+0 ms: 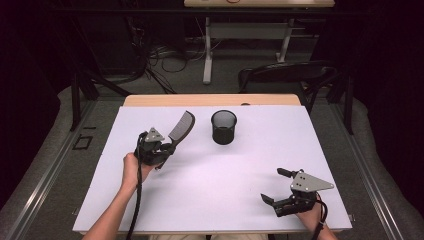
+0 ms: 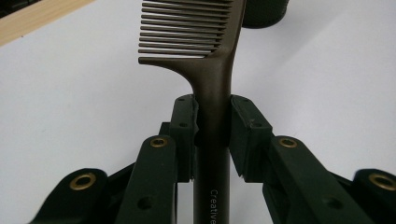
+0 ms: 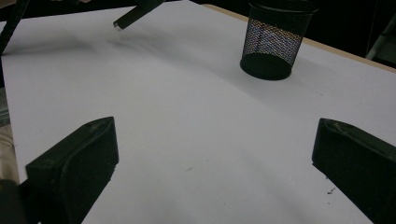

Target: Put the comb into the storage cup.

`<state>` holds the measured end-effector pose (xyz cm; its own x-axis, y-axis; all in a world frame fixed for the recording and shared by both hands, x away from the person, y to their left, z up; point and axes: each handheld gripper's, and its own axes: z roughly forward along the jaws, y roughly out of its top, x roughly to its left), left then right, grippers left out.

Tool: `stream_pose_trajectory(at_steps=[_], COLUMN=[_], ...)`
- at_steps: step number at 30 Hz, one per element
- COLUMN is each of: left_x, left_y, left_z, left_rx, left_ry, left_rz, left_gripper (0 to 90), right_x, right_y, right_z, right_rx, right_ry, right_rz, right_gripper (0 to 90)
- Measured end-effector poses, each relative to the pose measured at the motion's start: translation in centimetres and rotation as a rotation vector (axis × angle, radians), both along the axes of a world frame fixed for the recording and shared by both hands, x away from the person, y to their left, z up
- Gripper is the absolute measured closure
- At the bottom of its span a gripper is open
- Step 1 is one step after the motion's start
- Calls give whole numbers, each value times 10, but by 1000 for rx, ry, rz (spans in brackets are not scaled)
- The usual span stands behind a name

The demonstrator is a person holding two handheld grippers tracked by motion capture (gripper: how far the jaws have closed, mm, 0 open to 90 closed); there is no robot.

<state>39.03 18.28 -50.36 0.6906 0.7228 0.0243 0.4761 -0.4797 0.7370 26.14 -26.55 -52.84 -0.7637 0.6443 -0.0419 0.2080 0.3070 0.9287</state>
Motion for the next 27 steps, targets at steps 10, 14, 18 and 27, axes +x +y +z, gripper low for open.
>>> stream_pose_trajectory(at_steps=[10, 14, 18, 27], left_x=[1, 1, 1, 3], left_y=[-3, -6, -9, -13], left_z=[2, 3, 2, 7], left_rx=[-12, -16, -19, -42], left_ry=[-23, -32, -37, -59], left_rz=[4, 5, 5, 8], left_gripper=[724, 724, 724, 724], right_x=[-1, -1, 0, -1], right_y=[-2, -1, -1, -2], right_z=[0, 0, 0, 0], right_rx=[-1, -2, -1, -5], right_ry=[1, 1, 0, 4], right_rz=[-3, -2, -4, -8], right_gripper=[2, 2, 2, 2])
